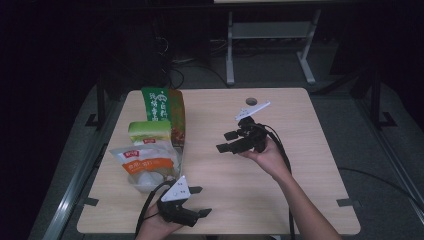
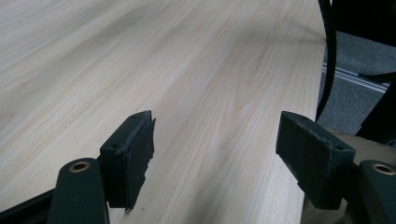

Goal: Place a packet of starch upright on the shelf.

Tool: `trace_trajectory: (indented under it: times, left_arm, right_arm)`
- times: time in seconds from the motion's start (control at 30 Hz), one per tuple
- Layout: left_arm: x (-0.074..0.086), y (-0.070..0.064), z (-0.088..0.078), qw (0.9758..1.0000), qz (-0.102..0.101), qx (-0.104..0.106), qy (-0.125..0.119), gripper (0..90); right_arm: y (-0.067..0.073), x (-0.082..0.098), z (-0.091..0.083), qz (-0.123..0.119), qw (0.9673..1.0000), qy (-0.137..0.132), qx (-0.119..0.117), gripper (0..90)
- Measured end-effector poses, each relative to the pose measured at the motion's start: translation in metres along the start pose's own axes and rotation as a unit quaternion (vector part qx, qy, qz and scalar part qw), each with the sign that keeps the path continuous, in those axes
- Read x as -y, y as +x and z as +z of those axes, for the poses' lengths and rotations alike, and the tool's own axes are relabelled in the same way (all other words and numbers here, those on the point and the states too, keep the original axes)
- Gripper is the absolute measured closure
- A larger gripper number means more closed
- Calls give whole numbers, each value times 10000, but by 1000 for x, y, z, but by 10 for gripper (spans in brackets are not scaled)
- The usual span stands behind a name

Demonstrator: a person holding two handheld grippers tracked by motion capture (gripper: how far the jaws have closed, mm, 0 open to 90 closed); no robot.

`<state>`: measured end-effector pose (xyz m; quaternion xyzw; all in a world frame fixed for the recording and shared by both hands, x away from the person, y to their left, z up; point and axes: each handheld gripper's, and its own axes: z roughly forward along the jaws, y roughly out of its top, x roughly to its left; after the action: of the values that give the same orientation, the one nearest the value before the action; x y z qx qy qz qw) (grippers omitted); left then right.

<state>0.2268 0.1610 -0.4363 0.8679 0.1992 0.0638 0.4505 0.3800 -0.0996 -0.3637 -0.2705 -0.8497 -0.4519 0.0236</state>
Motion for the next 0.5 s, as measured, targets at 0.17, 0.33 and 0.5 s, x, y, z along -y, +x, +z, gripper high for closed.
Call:
trace_trajectory:
  times: [0.17, 0.33, 0.5]
  left_arm:
    - [0, 0, 2, 10000, -24, 5, -30, 273]
    - [0, 0, 2, 10000, 45, 20, 15, 273]
    - [0, 0, 1, 10000, 14, -5, 30, 273]
  right_arm:
    - [-3, 9, -9, 112, 9999, 85, 39, 340]
    - [-5, 19, -19, 185, 9998, 7, 79, 343]
    - [-8, 30, -27, 268, 9995, 56, 143, 339]
